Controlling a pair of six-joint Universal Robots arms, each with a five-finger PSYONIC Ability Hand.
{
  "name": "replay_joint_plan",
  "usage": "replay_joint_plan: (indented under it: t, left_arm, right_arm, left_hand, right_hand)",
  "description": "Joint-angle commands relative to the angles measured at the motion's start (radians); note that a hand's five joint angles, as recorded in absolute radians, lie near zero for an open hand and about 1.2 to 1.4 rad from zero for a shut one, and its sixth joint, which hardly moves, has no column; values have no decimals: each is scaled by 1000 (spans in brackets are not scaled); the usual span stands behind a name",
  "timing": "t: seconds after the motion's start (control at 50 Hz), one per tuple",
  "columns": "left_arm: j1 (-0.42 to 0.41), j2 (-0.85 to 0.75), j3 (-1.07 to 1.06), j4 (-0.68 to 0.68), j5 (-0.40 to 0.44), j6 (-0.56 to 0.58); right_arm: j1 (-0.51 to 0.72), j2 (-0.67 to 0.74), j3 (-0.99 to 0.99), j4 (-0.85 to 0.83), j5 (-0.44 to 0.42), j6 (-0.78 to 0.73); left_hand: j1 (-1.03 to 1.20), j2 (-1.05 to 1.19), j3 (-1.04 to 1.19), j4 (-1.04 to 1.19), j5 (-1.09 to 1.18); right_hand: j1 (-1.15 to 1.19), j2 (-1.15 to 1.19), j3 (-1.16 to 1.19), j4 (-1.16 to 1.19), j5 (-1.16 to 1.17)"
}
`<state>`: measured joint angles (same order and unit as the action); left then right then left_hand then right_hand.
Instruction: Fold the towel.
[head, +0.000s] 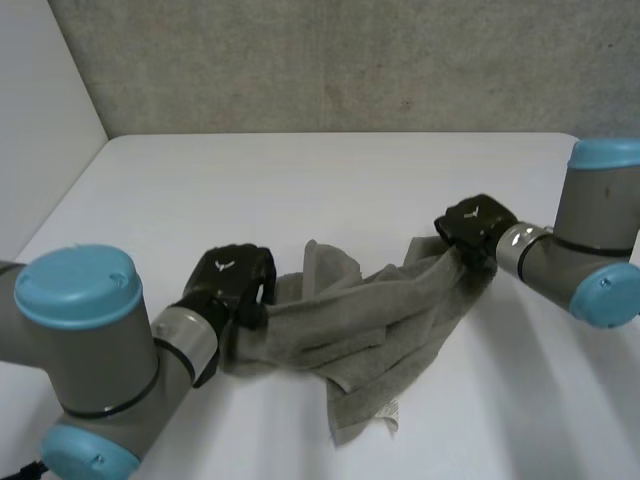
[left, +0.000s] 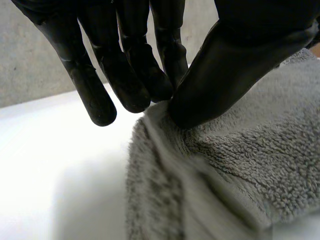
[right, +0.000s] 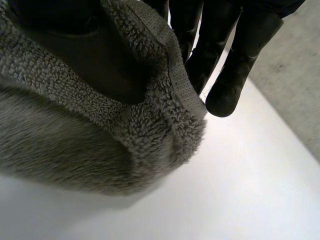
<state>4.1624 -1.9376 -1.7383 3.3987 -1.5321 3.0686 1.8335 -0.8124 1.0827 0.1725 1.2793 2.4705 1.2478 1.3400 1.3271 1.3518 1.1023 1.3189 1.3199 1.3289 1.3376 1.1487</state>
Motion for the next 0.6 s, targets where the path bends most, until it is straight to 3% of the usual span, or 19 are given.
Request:
replay_joint_plan:
  t: [0.02, 0.04, 0.06, 0.08, 0.48, 0.52, 0.56, 0.58, 0.6]
  left_arm:
    - [5, -12, 72, -97, 73, 1]
    - [5, -12, 72, -98, 73, 1]
    - [5, -18, 71, -110, 82, 1]
    - [5, -23, 65, -116, 82, 1]
    - [15, -115, 88, -110, 73, 48]
    - [15, -126, 102, -108, 67, 78]
    - [22, -142, 126, -108, 47, 117]
    - [22, -142, 126, -108, 47, 117]
    - [27, -149, 137, -108, 40, 128]
  right_arm:
    - [-2, -30, -81, 71, -6, 7]
    - [-2, -30, -81, 71, -6, 7]
    - [-3, -31, -79, 79, -8, 7]
    - [-5, -31, -75, 81, -6, 7]
    - [-19, -39, 43, 76, -52, -4]
    - [-17, -44, 43, 76, -54, -4]
    - [-17, -53, 40, 76, -54, -4]
    - [-17, -53, 40, 76, -54, -4]
    - [-16, -54, 34, 78, -54, -4]
  left_hand:
    - [-277, -369, -356, -381, -306]
    - [-280, -372, -359, -384, -309]
    - [-562, -654, -641, -666, -591]
    - [-692, -785, -772, -796, -721]
    - [-702, -795, -782, -807, -732]
    - [-623, -716, -703, -727, -652]
    - [-156, -248, -235, -260, -185]
    - [-154, -246, -233, -258, -183]
    - [50, -42, -29, -54, 21]
  right_hand:
    - [77, 76, 67, 59, 73]
    - [77, 76, 67, 59, 73]
    - [77, 76, 67, 59, 73]
    - [77, 76, 67, 59, 73]
    - [77, 76, 67, 59, 73]
    - [77, 76, 67, 59, 73]
    - [77, 76, 67, 59, 73]
    - [77, 76, 67, 59, 73]
    - [77, 76, 67, 59, 73]
